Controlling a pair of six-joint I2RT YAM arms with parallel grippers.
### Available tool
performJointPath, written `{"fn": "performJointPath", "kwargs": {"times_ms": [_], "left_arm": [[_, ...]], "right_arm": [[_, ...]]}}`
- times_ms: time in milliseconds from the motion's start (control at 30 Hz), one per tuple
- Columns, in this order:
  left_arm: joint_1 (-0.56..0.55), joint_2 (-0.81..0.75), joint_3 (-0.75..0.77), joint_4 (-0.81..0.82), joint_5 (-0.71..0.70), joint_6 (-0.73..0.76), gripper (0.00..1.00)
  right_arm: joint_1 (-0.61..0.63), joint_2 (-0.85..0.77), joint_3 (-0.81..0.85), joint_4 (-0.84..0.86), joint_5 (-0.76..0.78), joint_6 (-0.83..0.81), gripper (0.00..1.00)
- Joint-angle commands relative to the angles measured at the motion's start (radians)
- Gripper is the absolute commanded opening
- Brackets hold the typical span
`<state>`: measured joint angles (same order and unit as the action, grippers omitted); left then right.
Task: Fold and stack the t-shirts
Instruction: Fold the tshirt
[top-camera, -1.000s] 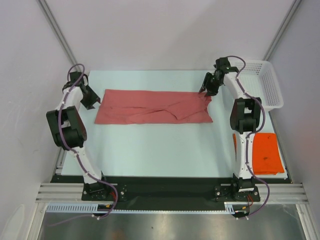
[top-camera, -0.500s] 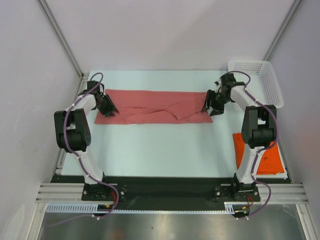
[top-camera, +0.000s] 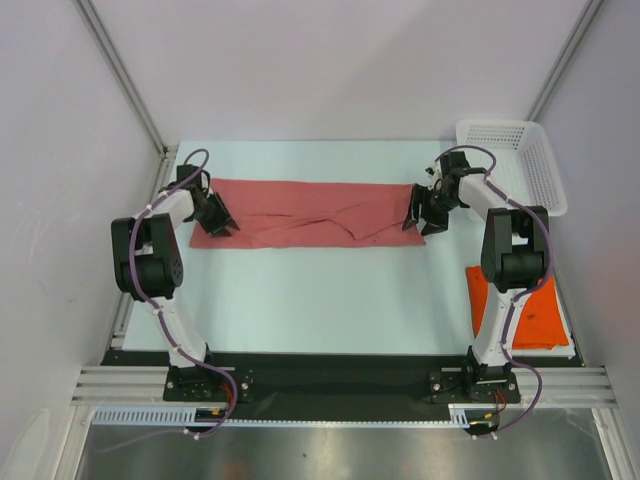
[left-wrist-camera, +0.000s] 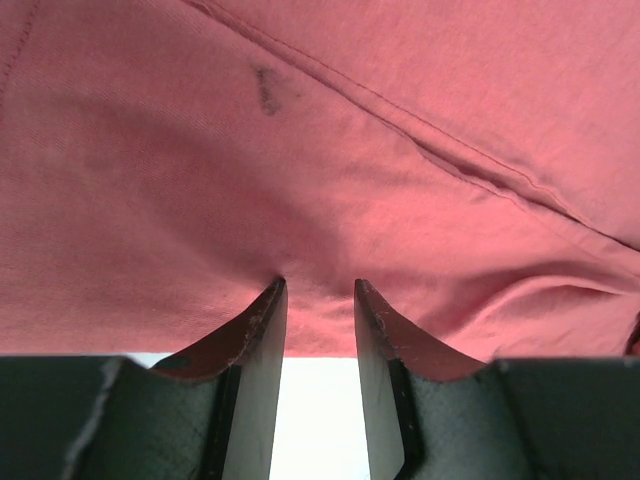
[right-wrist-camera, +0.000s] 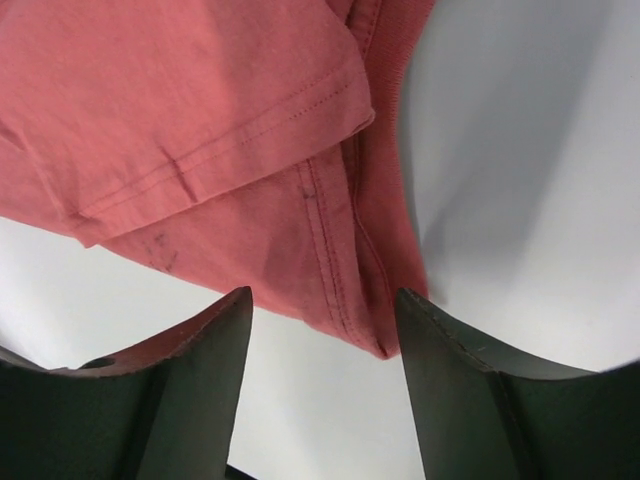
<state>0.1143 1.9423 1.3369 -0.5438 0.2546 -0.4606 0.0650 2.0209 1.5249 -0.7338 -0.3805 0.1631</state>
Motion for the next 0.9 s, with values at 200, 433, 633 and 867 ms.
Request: {"fn": "performJointPath", "kwargs": {"times_ms": [200,433,633,867], "left_arm": [[0.01,0.02,-0.021,-0.011,-0.025,0.025,0.35],[0.031,0.015,-0.047,-0.021,-0.043,0.033,0.35],[0.044,0.027,-0.044,-0.05,-0.07,0.065,0.35],[0.048,-0.048,-0.033,-0.079,-0.112,0.117,0.36]], "right_arm": [[-0.005,0.019,-0.019,0.001,0.048,-0.007,0.3],[-0.007,-0.005,-0.098,-0.021,0.176,-0.024,0.0],[-0.007,-0.036,-0.189,0.036,0.337,-0.034,0.0],[-0.002,-0.079,-0.177,0.008,0.379,-0.036,0.08]]}}
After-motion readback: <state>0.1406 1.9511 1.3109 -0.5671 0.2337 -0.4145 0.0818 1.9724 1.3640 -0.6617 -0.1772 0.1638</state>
